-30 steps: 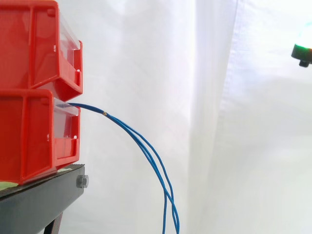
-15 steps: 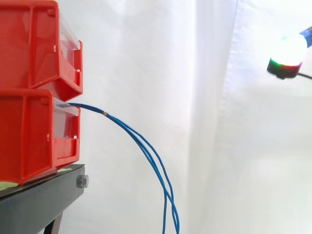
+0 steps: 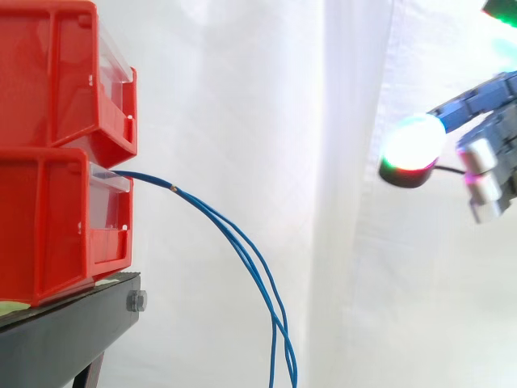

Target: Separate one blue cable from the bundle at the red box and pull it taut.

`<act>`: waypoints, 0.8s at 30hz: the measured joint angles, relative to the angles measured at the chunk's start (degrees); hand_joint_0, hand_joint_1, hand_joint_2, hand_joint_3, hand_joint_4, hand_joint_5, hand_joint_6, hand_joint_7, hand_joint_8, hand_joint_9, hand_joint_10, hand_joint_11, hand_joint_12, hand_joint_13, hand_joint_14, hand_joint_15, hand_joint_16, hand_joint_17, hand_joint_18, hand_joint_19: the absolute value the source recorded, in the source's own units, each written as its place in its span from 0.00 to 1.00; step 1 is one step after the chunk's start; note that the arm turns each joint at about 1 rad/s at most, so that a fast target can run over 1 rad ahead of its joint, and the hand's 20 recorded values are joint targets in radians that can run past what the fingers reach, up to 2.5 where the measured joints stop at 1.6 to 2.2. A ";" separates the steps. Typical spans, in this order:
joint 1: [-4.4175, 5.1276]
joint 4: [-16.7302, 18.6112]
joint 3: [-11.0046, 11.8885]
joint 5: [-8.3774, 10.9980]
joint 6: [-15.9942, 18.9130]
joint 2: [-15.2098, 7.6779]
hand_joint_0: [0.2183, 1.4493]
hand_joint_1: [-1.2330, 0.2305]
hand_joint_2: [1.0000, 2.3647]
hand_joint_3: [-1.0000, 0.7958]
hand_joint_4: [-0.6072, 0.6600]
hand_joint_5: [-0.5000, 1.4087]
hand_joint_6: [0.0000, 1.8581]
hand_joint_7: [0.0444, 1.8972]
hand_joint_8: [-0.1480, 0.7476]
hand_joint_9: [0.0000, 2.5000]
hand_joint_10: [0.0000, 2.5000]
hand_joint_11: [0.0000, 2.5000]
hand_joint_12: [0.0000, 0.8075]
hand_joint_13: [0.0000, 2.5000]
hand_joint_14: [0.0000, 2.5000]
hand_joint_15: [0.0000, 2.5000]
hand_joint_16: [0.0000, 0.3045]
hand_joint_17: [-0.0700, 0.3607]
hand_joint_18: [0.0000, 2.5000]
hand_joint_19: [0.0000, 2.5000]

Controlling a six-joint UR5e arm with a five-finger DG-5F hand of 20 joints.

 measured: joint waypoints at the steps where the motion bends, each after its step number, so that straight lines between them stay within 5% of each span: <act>1: -0.11 0.57 0.64 0.22 -0.34 -0.97 0.28 0.35 0.00 0.28 0.70 0.16 0.27 0.44 0.52 0.35 0.01 0.28 0.49 0.32 0.01 0.25 0.15 0.40 0.25 0.20; 16: -1.00 2.34 9.66 0.51 -3.20 -11.06 0.25 0.32 0.00 0.28 0.67 0.15 0.27 0.46 0.53 0.24 0.01 0.24 0.49 0.14 0.00 0.14 0.15 0.41 0.04 0.06; 24: -1.18 4.17 11.54 0.02 -8.09 -12.96 0.25 0.32 0.00 0.28 0.67 0.15 0.27 0.46 0.53 0.23 0.01 0.23 0.48 0.11 0.00 0.12 0.16 0.42 0.02 0.05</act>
